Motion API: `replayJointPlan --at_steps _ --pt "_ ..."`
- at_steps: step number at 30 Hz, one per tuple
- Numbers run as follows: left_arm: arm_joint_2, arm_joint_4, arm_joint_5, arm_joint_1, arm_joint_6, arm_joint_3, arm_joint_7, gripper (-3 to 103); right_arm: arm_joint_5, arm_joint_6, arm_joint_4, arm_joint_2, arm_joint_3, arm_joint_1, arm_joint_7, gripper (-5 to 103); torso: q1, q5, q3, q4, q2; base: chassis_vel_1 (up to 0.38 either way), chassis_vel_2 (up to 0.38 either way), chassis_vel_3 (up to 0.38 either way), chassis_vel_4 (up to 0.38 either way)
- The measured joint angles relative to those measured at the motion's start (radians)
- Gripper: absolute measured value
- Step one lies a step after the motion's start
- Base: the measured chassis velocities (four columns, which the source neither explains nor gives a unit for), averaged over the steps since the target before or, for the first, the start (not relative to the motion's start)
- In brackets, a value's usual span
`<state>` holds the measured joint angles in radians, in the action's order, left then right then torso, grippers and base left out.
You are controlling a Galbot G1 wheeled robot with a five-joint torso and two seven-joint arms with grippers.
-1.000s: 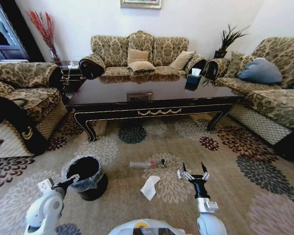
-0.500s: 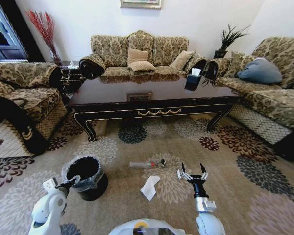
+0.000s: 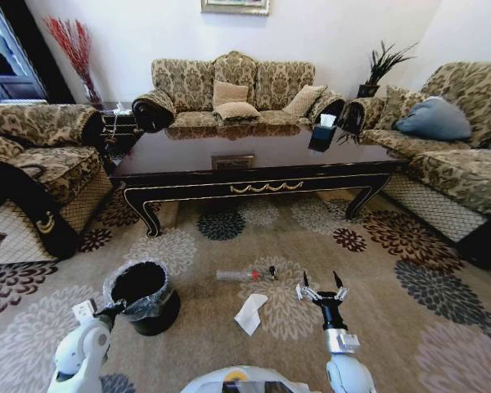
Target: Move to the front of the table and pick up the trash from the floor, then place it into the trash bin.
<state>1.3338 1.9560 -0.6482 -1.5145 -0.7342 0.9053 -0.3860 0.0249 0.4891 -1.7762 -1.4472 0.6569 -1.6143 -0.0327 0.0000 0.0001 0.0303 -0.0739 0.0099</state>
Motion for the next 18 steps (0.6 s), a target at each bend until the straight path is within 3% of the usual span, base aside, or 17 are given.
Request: replayJointPlan --at_steps 2,4,6,14,18 --pt "-0.001 -0.003 0.016 -0.007 0.002 0.004 0.007 12 -0.003 0.000 0.007 0.001 0.001 0.005 -0.007 100 0.000 0.0002 0.000 0.0001 0.000 0.000 0.000 0.000 0.000" --pt "-0.001 -0.004 0.019 -0.009 0.003 0.005 0.009 12 -0.004 0.000 0.010 0.001 0.001 0.008 -0.009 100 0.000 0.0002 0.000 0.0001 0.000 0.000 0.000 0.000 0.000" --pt "-0.002 -0.003 0.024 -0.014 0.004 0.009 0.020 3 -0.004 0.000 0.018 0.001 0.001 0.013 -0.014 100 0.000 0.0000 0.000 -0.0002 0.000 0.000 0.000 0.000 0.000" --pt "-0.014 0.022 0.049 -0.042 -0.003 0.041 0.056 2 0.035 -0.051 0.068 0.014 -0.021 0.045 -0.052 100 0.000 -0.0006 0.000 0.0004 0.000 0.000 0.000 0.000 0.000" --pt "-0.025 0.079 0.049 -0.078 -0.004 0.090 0.079 2 0.131 -0.135 0.137 0.040 -0.065 0.085 -0.060 100 0.000 -0.0003 0.000 0.0004 0.000 0.000 0.000 0.000 0.000"
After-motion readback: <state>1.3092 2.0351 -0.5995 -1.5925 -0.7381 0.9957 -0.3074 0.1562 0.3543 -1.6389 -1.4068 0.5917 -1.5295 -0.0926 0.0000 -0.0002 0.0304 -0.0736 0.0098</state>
